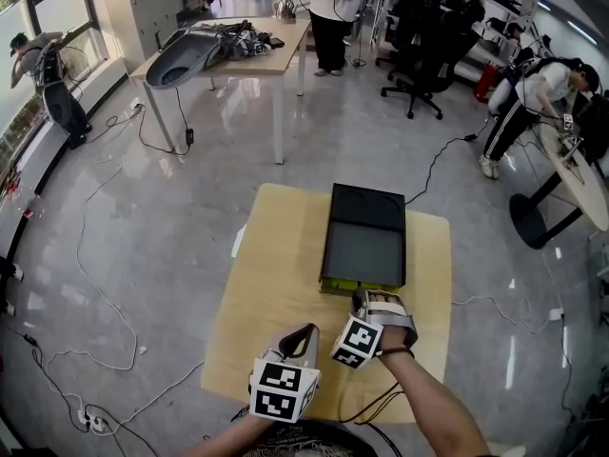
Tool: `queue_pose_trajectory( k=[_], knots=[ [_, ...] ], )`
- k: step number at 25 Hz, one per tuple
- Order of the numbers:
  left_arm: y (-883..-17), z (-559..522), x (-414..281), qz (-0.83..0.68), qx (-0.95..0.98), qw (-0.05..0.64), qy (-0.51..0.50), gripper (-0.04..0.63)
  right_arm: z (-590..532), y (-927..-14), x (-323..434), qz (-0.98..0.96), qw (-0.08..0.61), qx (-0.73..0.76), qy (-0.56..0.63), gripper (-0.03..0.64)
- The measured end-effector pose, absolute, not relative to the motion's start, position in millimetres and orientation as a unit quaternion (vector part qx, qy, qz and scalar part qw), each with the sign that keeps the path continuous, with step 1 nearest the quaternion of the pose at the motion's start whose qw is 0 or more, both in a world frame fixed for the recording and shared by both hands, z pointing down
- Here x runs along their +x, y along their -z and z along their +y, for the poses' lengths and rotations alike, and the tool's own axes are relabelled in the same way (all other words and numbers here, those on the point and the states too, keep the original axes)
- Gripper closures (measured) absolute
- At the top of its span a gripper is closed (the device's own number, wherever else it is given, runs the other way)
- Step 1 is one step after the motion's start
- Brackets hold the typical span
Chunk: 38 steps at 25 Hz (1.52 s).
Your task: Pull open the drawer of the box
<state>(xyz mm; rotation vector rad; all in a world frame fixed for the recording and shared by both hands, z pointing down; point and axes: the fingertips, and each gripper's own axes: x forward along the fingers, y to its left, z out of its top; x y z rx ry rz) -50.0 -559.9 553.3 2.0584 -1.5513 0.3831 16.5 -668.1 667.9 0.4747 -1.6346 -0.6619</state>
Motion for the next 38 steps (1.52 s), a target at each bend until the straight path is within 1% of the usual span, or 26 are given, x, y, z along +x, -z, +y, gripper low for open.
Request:
queue_pose_trajectory(
  k=[20,25,31,38],
  knots=[
    [-551.3,-489.0,-50.1,-0.547,0.782,0.261,-0.145,0.584,-578.4,-669.0,21.5,-0.703,0.62,0.22,0.27,0.569],
    [-553.5,-467.8,-40.8,-0.54,0.788,0.258,-0.145,0.584,-553.1,-673.4,29.5,-0.701,0.623,0.222,0.266,0.57],
    [-541.2,-439.9,-57.0,-0.535,0.792,0.257,-0.146,0.584,-522.7,-662.0,17.4,-0.698,0.626,0.227,0.262,0.569],
    [-536.3,-400.2,-46.3,-0.529,0.797,0.253,-0.145,0.584,-476.7,-661.8,29.9,-0.695,0.631,0.229,0.258,0.569]
  ],
)
